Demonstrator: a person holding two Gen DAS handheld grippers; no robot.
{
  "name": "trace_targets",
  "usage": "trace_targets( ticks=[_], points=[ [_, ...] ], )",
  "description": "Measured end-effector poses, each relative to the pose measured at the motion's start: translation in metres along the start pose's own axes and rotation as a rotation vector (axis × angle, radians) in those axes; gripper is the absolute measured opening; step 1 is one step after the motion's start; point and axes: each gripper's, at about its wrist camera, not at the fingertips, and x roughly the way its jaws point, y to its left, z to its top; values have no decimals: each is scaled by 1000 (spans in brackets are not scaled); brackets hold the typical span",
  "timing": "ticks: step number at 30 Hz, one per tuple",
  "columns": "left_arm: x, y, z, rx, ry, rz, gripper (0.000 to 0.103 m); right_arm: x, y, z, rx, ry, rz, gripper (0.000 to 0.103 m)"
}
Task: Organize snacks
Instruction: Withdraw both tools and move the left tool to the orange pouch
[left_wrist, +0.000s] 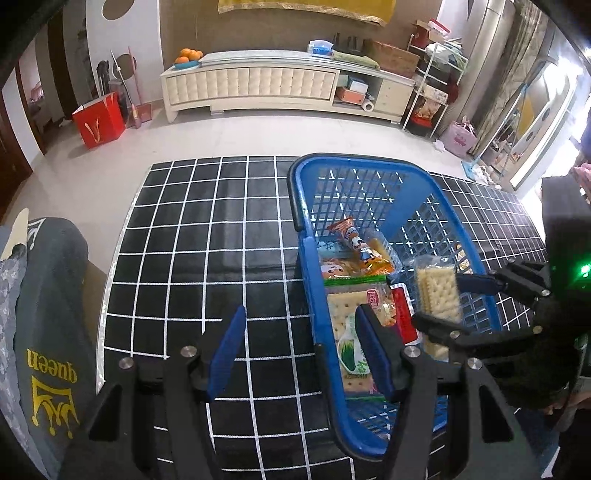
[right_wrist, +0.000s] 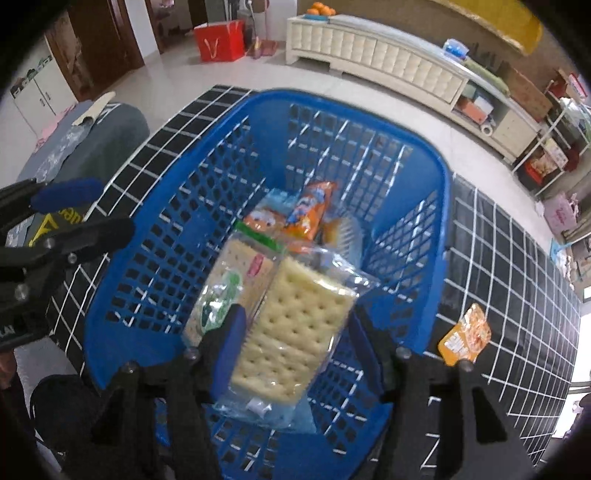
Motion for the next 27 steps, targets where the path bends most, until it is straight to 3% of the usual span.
trace_targets(
  ticks=[4,8,15,27],
  points=[
    [-7,-4,-3,15,-6,-9,59,-14,-3,-5,36,-44,6,86],
    [-25,-18,-7,45,-26,14,75,-44,-11,-18,62,-96,7,87],
    [-58,-65,-5,95,-69,-2,77,-99,-48,-49,118,-170,-29,87],
    [-69,-200,-4,266,-97,-52,84,-152,-140,-124,257,-249,-77,87]
  ],
)
